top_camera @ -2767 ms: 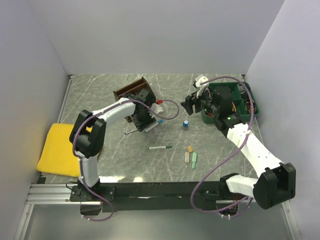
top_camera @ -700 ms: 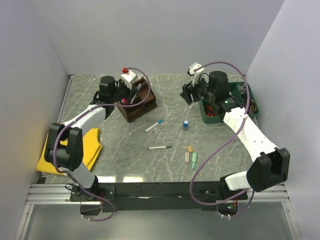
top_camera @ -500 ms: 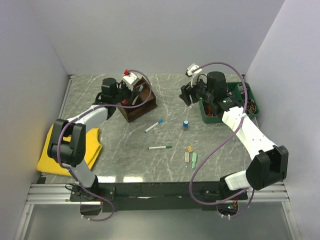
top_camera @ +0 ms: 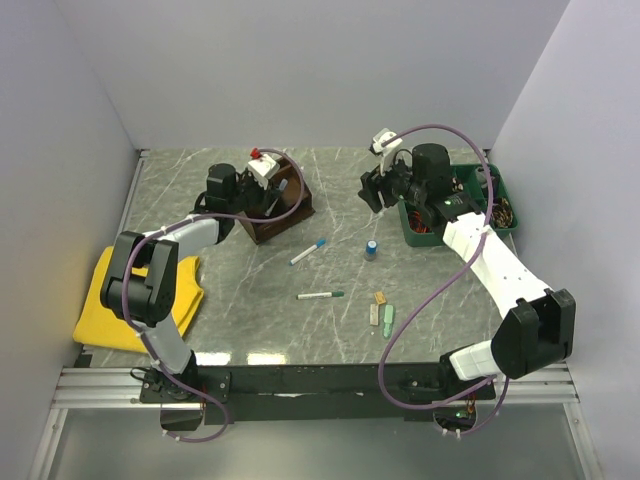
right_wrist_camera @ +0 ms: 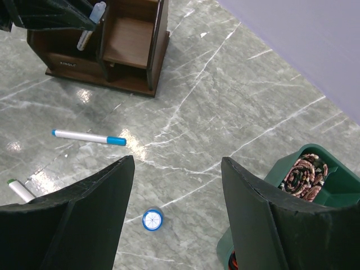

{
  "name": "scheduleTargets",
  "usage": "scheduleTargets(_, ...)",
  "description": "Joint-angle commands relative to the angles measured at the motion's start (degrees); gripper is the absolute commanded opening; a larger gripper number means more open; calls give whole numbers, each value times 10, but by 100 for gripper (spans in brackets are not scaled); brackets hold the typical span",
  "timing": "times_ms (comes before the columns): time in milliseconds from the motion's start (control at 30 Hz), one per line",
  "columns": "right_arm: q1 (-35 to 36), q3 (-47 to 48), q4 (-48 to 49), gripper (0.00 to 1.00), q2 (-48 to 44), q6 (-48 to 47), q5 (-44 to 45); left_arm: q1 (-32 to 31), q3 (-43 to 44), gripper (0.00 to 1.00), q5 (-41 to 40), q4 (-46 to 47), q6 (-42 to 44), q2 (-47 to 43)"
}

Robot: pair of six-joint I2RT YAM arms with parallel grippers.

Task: Sort the stationery into containers
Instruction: Place the pen in the storage box, then pick up the pen from the center of the board.

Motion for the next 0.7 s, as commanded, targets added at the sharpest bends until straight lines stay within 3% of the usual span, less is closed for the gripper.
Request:
scheduleTargets(0, 5, 2, 14, 71, -4, -5, 8, -2, -6, 27, -4, 30, 9, -3)
scheduleTargets(400, 8, -11, 23, 71, -13, -1, 8, -2, -11, 42, -37, 20, 27, -23)
scheduleTargets(667, 11, -17, 36, 71, -21, -2, 7, -1, 16, 46, -32, -20, 30, -76)
